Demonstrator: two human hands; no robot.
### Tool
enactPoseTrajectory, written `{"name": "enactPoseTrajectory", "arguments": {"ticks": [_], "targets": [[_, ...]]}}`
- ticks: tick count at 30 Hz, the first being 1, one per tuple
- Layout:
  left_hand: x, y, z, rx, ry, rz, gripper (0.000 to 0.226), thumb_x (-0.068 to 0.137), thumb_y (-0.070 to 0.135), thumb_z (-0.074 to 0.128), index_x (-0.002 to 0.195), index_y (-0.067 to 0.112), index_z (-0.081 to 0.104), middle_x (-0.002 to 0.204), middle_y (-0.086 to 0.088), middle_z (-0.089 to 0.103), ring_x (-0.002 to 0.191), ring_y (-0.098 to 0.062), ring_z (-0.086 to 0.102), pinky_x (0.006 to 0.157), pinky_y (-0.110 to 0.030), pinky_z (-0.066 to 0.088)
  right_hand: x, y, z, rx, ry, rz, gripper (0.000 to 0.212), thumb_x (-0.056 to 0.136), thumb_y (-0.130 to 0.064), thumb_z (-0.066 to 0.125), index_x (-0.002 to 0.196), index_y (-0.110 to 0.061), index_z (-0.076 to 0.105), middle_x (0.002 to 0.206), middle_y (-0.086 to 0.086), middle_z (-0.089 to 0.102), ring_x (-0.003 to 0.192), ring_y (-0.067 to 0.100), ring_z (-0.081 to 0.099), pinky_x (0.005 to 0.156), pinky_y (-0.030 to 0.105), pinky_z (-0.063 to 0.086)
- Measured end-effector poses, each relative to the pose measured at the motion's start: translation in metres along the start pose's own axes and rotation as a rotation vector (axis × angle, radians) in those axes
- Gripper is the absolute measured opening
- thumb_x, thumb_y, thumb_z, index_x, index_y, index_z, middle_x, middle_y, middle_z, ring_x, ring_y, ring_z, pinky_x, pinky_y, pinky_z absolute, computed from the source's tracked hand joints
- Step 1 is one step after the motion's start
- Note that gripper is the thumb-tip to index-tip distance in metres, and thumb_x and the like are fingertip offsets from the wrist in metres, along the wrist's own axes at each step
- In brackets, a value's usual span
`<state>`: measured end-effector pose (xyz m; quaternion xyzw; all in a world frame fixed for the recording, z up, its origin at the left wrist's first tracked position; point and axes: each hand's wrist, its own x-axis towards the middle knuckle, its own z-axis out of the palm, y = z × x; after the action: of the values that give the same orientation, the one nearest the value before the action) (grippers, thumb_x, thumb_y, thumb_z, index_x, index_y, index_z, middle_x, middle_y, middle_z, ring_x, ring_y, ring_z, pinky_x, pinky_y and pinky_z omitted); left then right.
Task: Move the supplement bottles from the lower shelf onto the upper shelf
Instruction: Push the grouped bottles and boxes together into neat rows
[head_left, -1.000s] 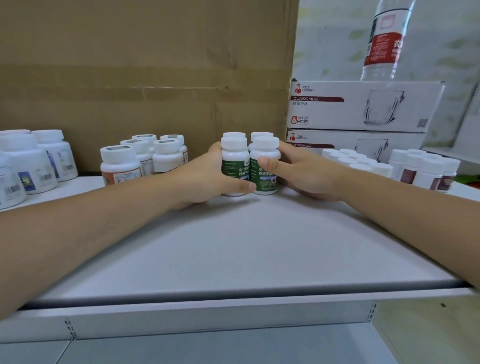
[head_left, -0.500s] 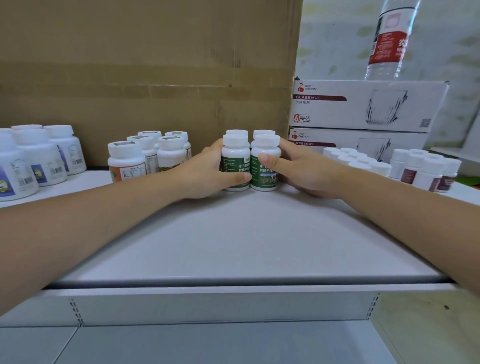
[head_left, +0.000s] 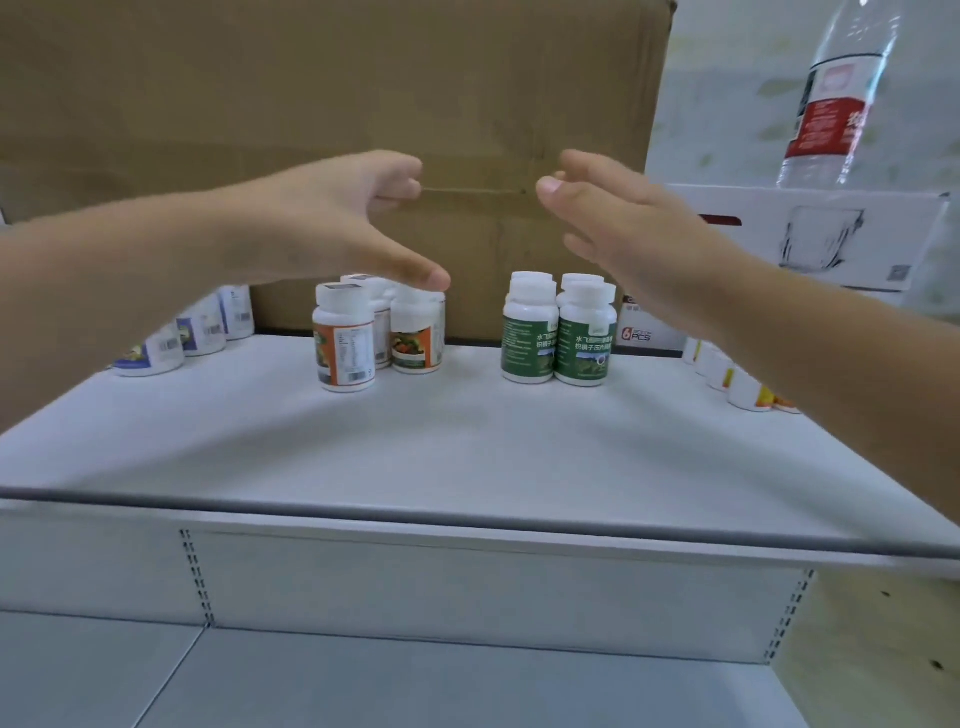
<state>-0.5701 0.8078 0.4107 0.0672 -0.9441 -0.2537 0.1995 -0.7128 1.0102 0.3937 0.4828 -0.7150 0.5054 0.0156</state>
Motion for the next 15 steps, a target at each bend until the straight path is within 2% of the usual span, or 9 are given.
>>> {"name": "enactPoseTrajectory", "arguments": {"ticks": [3,5,8,10,11,12,13,14,15], "targets": [[-0.007,-0.033,-0.015,-0.036,0.053,-0.032,0.153,0.023,0.077,0.081,0.154,0.033,0.016,0.160,0.014,0.024,0.144,-0.003,0.025,0.118,-0.032,0.020,0.020,-0.013,0.043,0.062,-0.048,0.056,0.087,0.081,-0.061,0.051,0.153,-0.023,0.022,0.159,-0.007,0.027,0.143,0.012,0.029,0.116,0.045,0.028],[-0.010,-0.053,-0.014,-0.080,0.032,-0.073,0.164,0.016,0.081,0.078,0.155,0.031,0.009,0.163,0.011,0.016,0.147,-0.007,0.019,0.117,-0.031,0.018,0.036,-0.013,0.075,0.105,-0.042,0.132,0.088,0.082,-0.063,0.050,0.154,-0.023,0.019,0.161,-0.006,0.022,0.146,0.015,0.024,0.117,0.047,0.025],[-0.008,-0.081,-0.006,-0.129,-0.074,-0.118,0.174,0.011,0.084,0.075,0.156,0.023,0.002,0.164,0.004,0.011,0.149,-0.011,0.016,0.118,-0.034,0.020,0.059,0.002,0.115,0.099,0.023,0.298,0.099,0.070,-0.073,0.043,0.154,-0.026,0.020,0.160,-0.005,0.024,0.146,0.021,0.023,0.117,0.050,0.022],[-0.005,-0.094,0.001,-0.186,-0.176,-0.110,0.171,0.017,0.077,0.082,0.156,0.015,0.003,0.161,0.006,0.020,0.145,-0.011,0.024,0.115,-0.031,0.027,0.068,0.015,0.130,0.050,0.061,0.369,0.098,0.071,-0.076,0.037,0.154,-0.027,0.020,0.160,-0.004,0.025,0.146,0.023,0.024,0.116,0.049,0.021],[-0.002,-0.099,0.005,-0.209,-0.242,-0.122,0.153,0.032,0.066,0.089,0.154,0.011,0.014,0.153,0.013,0.035,0.138,-0.008,0.035,0.109,-0.024,0.034,0.069,0.019,0.134,0.045,0.083,0.389,0.095,0.075,-0.076,0.036,0.154,-0.026,0.020,0.160,-0.004,0.025,0.146,0.022,0.024,0.116,0.047,0.021],[0.003,-0.104,0.010,-0.271,-0.287,-0.106,0.115,0.053,0.047,0.092,0.144,0.012,0.033,0.134,0.023,0.053,0.124,-0.001,0.049,0.097,-0.015,0.040,0.069,0.024,0.138,0.050,0.093,0.389,0.091,0.079,-0.075,0.036,0.154,-0.025,0.019,0.160,-0.004,0.025,0.145,0.021,0.026,0.115,0.044,0.022],[0.007,-0.107,0.015,-0.330,-0.294,-0.076,0.070,0.069,0.027,0.088,0.126,0.021,0.048,0.113,0.030,0.064,0.106,0.006,0.058,0.085,-0.008,0.045,0.067,0.027,0.141,0.055,0.089,0.390,0.090,0.081,-0.075,0.037,0.154,-0.025,0.020,0.159,-0.004,0.027,0.144,0.021,0.029,0.115,0.041,0.023],[0.009,-0.110,0.020,-0.365,-0.306,-0.029,0.052,0.076,0.016,0.083,0.114,0.029,0.051,0.102,0.030,0.069,0.096,0.010,0.063,0.080,-0.007,0.048,0.066,0.031,0.143,0.054,0.067,0.388,0.094,0.078,-0.078,0.037,0.154,-0.025,0.020,0.158,-0.004,0.029,0.142,0.020,0.032,0.115,0.041,0.024],[0.012,-0.114,0.023,-0.391,-0.324,0.014,0.054,0.075,0.017,0.083,0.116,0.030,0.050,0.108,0.023,0.070,0.099,0.010,0.064,0.086,-0.012,0.050,0.063,0.035,0.145,0.042,0.036,0.381,0.100,0.074,-0.082,0.038,0.154,-0.025,0.019,0.157,-0.006,0.030,0.141,0.019,0.033,0.116,0.042,0.024]]}}
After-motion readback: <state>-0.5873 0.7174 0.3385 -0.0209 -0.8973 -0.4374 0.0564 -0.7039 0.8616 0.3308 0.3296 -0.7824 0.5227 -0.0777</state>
